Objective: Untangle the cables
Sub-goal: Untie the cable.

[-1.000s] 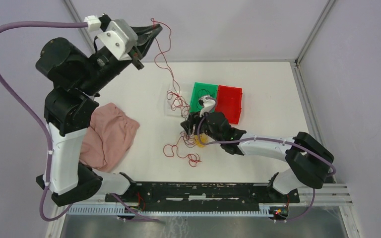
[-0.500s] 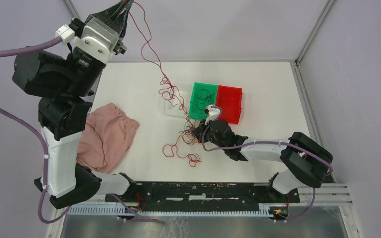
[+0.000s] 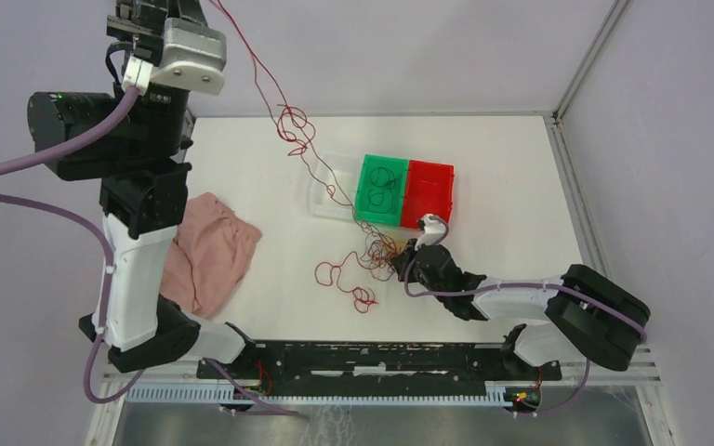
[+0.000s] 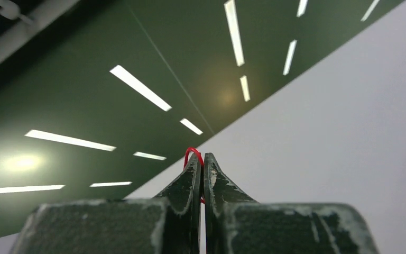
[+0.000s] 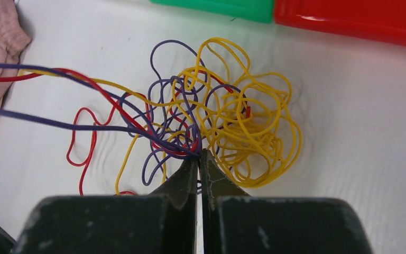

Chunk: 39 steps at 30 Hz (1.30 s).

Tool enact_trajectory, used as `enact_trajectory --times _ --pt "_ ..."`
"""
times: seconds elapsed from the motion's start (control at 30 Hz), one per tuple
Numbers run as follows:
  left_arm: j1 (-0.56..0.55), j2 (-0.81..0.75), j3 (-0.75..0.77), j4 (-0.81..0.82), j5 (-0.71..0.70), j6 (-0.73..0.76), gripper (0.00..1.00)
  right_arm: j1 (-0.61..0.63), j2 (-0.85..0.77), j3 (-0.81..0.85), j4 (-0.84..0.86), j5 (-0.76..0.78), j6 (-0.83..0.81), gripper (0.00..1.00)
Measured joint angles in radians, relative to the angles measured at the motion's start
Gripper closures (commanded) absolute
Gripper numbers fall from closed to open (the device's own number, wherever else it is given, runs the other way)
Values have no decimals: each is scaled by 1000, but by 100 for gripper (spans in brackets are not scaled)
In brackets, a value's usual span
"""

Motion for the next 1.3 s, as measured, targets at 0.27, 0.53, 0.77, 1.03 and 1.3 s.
enact_trajectory --times 0.27,0.53,0.77,1.03,1.3 --pt "-1 177 168 232 -19 216 97 -4 -160 -58 -132 156 114 100" --pt "-3 200 169 355 -12 289 97 -21 -304 -56 -431 336 304 100" --pt "-4 194 192 392 -22 277 97 -134 -345 -58 -515 308 368 74" --pt "-4 -97 -177 216 -8 33 97 -150 -373 76 -533 24 45 30" --pt "-4 -209 -356 34 101 -124 97 -150 -459 296 -540 -154 -172 17"
